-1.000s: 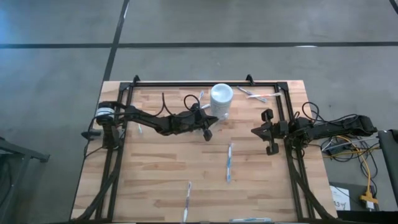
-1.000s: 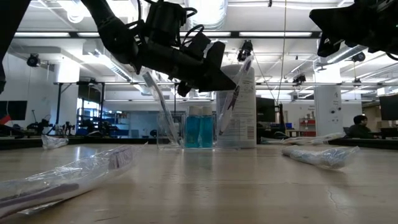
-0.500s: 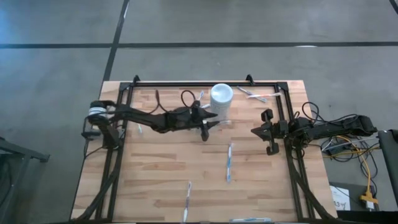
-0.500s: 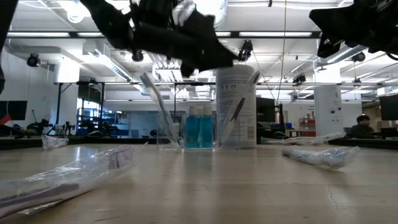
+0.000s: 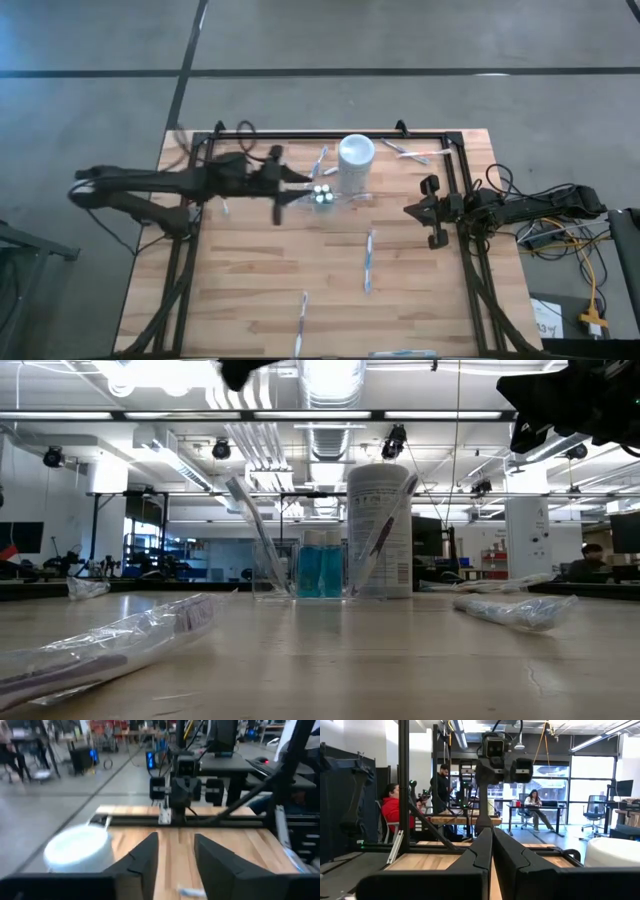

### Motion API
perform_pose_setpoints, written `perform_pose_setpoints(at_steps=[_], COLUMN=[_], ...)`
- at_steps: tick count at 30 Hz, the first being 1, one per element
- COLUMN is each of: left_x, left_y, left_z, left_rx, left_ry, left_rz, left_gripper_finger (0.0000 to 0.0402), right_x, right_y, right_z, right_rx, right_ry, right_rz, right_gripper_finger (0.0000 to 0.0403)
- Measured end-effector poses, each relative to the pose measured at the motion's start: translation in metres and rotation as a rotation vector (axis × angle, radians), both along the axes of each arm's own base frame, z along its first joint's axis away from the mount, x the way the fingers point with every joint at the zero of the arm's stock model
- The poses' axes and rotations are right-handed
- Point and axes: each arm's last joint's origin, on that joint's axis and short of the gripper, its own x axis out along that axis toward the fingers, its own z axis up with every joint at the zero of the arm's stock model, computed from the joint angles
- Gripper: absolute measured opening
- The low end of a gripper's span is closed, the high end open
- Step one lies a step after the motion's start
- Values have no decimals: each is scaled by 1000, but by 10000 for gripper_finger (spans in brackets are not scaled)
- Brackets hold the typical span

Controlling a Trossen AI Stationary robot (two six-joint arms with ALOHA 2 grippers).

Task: Pick & Place toothbrushing station
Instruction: Put the blue toothbrush into the transparent organizer

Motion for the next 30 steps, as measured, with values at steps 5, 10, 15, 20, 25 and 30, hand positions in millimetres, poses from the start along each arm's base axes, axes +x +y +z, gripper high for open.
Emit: perform_pose_setpoints(at_steps=[5, 10, 15, 20, 25, 30], left_x=[-44, -63, -83, -102, -110, -111], left_y=[-4, -8, -8, -9, -9, -8], left_z=[6, 0, -13, -20, -42, -64], left_rx=[-134, -163, -115, -111, -112, -107], left_ry=[87, 125, 115, 35, 47, 84], left_rz=[18, 36, 52, 35, 43, 62], left_gripper_finger=[52, 10, 4, 3, 4, 2], right_x=[0, 1, 2, 2, 2, 2], right_y=[0, -1, -1, -1, -1, -1], right_z=[0, -1, -2, -2, -2, -2], right_rx=[3, 9, 8, -10, -56, -58], right_ry=[1, 15, 19, 19, 20, 20], right_rz=[-3, -52, -52, -57, -70, -69], right_gripper_finger=[8, 8, 8, 8, 8, 8])
